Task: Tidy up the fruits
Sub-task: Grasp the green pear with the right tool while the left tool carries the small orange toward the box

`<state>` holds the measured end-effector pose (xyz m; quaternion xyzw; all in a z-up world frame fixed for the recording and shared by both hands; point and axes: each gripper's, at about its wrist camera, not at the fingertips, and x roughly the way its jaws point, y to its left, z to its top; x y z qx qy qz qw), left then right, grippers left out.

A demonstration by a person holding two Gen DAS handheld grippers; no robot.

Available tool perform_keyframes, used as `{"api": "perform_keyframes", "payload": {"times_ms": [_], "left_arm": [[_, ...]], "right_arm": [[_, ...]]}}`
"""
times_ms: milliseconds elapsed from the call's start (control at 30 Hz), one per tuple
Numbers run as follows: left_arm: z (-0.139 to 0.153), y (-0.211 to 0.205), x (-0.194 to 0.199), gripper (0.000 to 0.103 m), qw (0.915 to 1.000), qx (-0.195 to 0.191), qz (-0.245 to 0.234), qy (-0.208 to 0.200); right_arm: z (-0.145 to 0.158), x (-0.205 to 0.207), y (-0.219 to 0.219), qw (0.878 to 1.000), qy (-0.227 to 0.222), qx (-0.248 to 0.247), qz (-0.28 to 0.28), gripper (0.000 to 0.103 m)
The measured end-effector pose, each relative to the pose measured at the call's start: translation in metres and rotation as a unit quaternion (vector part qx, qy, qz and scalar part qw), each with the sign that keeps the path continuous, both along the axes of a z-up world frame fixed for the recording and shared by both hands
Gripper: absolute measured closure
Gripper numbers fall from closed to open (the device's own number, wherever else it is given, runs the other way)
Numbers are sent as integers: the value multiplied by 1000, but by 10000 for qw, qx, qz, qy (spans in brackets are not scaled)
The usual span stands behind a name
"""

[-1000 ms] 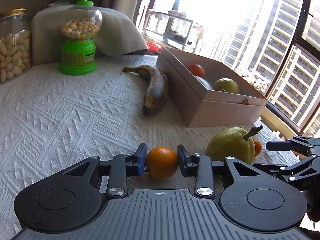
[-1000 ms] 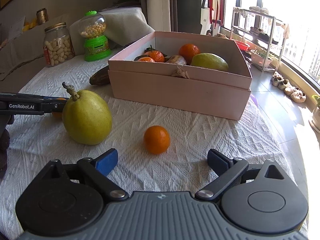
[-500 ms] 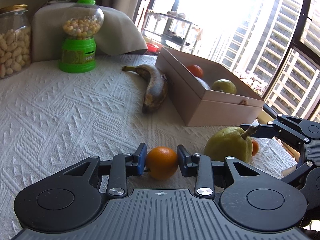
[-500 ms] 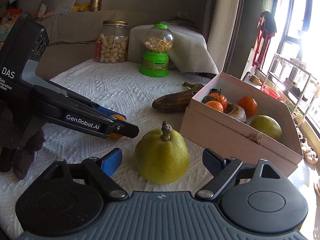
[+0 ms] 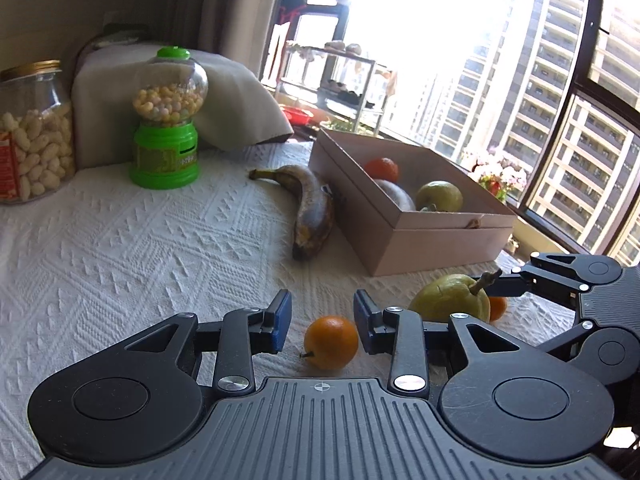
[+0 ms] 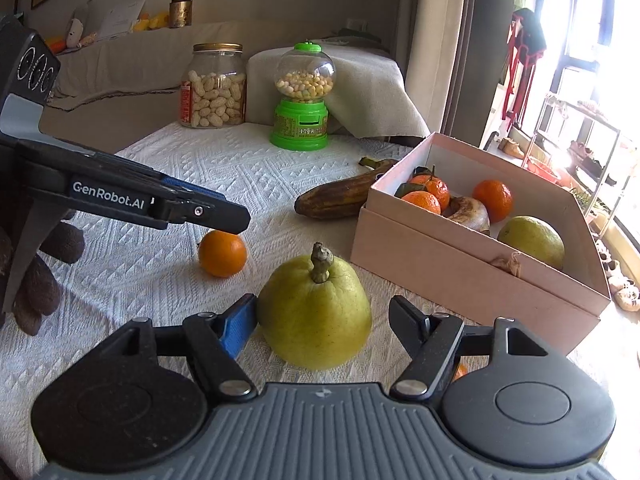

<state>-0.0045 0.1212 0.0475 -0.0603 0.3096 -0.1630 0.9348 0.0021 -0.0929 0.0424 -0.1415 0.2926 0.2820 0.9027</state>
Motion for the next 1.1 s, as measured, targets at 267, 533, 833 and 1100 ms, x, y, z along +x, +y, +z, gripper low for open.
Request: {"api": "perform_keyframes", "payload": {"times_ms": [267, 533, 833, 1100], "left_arm": [[-8, -7, 1, 60, 9995, 96, -147, 266], [-14, -19, 9, 62, 9981, 198, -284, 506], [-11, -20, 12, 66, 9978, 96, -199, 627], [60, -55, 54, 66, 9975, -360, -576, -175]], "right_arm": [[-1, 1, 3, 10000, 4, 38, 41, 31], [-2, 4, 3, 9998, 61, 160, 63, 31], [7, 4, -17, 9979, 305, 565, 9, 42], [59, 4, -78, 9874, -285, 1426, -623, 42]]}}
